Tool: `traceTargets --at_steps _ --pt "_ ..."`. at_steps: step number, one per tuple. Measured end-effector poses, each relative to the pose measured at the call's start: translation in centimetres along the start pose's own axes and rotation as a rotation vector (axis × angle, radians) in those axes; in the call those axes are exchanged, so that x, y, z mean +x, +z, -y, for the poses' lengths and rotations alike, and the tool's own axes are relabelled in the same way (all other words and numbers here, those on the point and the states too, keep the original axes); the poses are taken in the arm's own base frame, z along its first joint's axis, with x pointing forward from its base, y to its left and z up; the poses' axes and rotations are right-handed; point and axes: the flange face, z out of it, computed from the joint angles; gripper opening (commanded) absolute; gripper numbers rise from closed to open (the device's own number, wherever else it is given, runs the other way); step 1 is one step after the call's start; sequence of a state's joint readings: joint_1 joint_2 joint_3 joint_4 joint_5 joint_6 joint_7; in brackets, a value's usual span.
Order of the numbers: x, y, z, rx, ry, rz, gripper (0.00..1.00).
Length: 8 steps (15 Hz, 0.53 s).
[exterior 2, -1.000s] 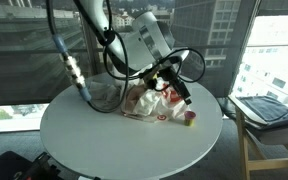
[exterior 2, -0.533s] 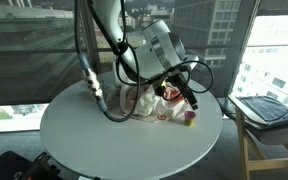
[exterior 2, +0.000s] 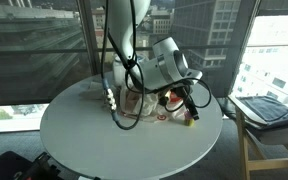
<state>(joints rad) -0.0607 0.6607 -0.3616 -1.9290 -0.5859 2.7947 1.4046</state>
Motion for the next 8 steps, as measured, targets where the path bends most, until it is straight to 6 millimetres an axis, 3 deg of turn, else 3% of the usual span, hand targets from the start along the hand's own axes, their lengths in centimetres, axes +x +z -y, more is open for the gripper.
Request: traceTargets --at_steps 1,2,3,8 --pt "0.0 0.6 0.1 -0.005 0.01 0.005 1.0" --pt "0.0 1.1 0.3 -0.008 0.019 0.01 0.75" --pt "0.0 1.5 0.4 -0.011 0.025 0.013 0.74" --pt "0.0 1.9 1.2 -0.01 0.035 0.017 0.36"
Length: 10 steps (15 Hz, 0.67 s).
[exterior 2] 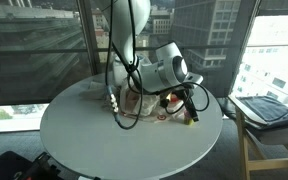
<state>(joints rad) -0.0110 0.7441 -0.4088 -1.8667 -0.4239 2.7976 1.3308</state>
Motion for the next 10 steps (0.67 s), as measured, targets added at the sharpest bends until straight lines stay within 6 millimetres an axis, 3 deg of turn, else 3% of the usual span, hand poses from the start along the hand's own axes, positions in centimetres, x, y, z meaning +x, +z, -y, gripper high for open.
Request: traceTargets --at_steps 1,4,7,9,10 --pt "0.0 -0.1 0.1 0.001 0.0 0.0 0.27" --pt "0.1 -0.5 0.3 0.004 0.002 0.004 0.16" --pt "0.8 -2.4 0.8 -0.003 -0.037 -0.028 0.01" --pt "1.3 -4.9 1.3 -0.011 -0.087 -0.054 0.0" --pt "1.5 -6.5 1.6 -0.013 -0.122 -0.077 0.11"
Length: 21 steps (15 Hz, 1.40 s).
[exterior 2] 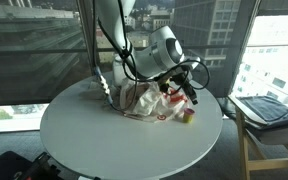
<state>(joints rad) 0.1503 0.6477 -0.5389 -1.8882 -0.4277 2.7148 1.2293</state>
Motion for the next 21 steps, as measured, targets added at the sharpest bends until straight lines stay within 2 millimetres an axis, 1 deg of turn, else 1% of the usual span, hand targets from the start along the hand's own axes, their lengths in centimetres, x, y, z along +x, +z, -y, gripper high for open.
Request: traceTargets --at_steps 1,2,3,4,5,6,8,11,14,17,19,21 --pt "0.2 -1.8 0.3 -0.001 -0.043 -0.031 0.28" --pt "0.4 -3.7 0.4 -0.012 -0.09 -0.068 0.33" --pt "0.4 -5.4 0.5 -0.034 -0.136 -0.098 0.42" --pt "0.2 -6.6 0.6 -0.05 -0.174 -0.114 0.49" --pt "-0.2 -7.4 0.6 -0.059 -0.206 -0.121 0.56" --pt "-0.7 -7.5 0.6 -0.064 -0.232 -0.123 0.65" --pt "-1.9 -6.7 0.3 -0.071 -0.27 -0.108 0.8" --pt "-3.0 -4.0 -0.6 -0.089 -0.294 -0.074 0.99" --pt "-3.1 -1.1 -1.5 -0.058 -0.284 -0.054 1.0" --pt "-3.0 1.4 -2.0 -0.025 -0.25 -0.026 1.0" --pt "-3.2 2.6 -2.1 -0.004 -0.217 0.001 1.0" --pt "-3.6 3.3 -1.8 0.018 -0.19 0.021 1.0"
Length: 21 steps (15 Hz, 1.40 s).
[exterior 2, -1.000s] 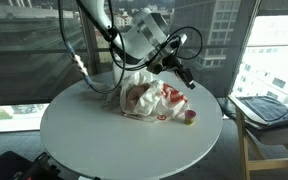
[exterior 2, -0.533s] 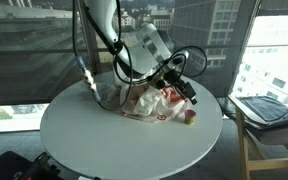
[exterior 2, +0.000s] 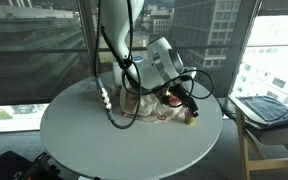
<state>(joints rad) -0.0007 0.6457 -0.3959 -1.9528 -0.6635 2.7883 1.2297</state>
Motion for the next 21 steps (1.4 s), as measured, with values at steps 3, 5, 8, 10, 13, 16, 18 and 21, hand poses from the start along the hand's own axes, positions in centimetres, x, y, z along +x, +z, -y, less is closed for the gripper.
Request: traceTargets --at_steps 3,5,8,10,13,16,18,21 --pt "-0.2 0.7 0.6 0.034 0.026 0.012 1.0" --pt "-0.2 1.1 0.8 0.043 0.032 0.017 0.75" --pt "-0.3 1.7 1.1 0.053 0.033 0.027 0.58" --pt "-0.4 1.7 1.3 0.062 0.029 0.03 0.43" --pt "-0.4 1.3 1.7 0.072 0.014 0.028 0.28" --pt "0.0 0.0 2.0 0.048 -0.025 -0.001 0.28" --pt "1.5 -3.5 2.1 0.01 -0.098 -0.092 0.28" --pt "2.4 -10.5 3.2 0.02 -0.227 -0.225 0.28"
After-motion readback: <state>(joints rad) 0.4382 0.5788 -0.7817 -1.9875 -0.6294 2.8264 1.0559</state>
